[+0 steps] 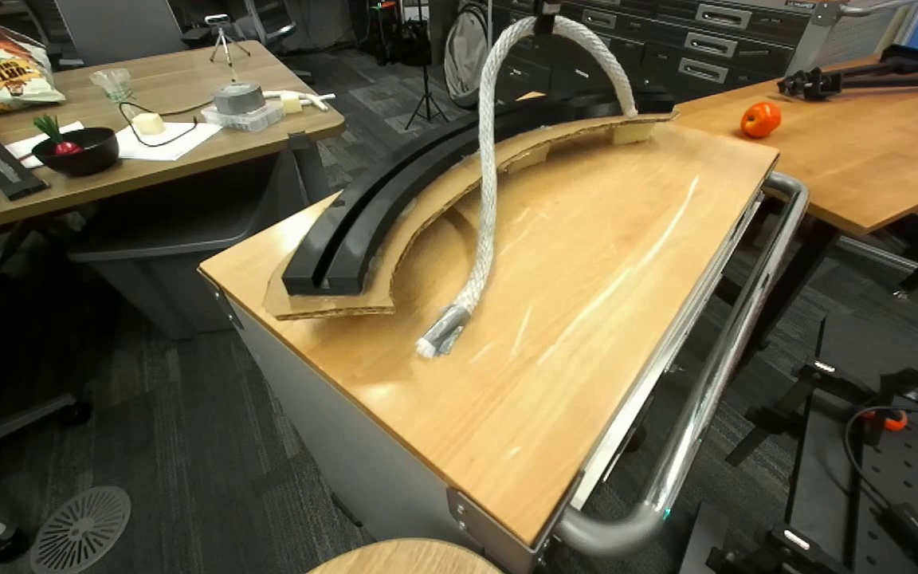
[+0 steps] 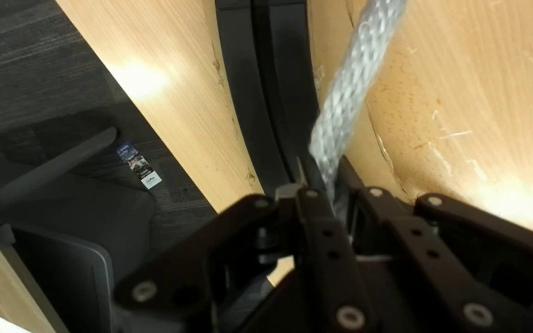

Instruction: Place the rope along the middle of the black object

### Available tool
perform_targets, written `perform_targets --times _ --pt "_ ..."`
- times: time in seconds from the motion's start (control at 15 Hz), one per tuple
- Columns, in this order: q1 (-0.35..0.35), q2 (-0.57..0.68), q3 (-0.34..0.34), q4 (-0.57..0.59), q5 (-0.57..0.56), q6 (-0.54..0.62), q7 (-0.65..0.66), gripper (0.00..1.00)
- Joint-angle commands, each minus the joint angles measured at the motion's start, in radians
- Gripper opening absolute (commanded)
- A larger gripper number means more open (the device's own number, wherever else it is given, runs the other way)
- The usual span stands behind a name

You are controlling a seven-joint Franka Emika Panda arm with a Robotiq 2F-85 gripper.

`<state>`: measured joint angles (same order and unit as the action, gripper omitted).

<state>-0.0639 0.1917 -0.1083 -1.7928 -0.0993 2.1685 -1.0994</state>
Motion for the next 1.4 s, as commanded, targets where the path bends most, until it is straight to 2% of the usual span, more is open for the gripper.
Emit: perform_targets --times 0.0,0.2,0.67,0.87,1.33 --pt "-0.025 0.112 0.018 0.162 -0.042 -0.113 -0.004 0.09" --pt "-0.031 0.185 0.018 0.236 -0.075 -0.17 0.007 0.08" --pt "-0.002 0.309 -0.003 0.325 -0.304 -0.207 0.106 0.08" --pt "0.011 0.314 -0.003 0.324 -0.388 -0.208 0.141 0.08" --pt "0.034 0.28 -0.007 0.309 -0.5 -0.232 0.212 0.08"
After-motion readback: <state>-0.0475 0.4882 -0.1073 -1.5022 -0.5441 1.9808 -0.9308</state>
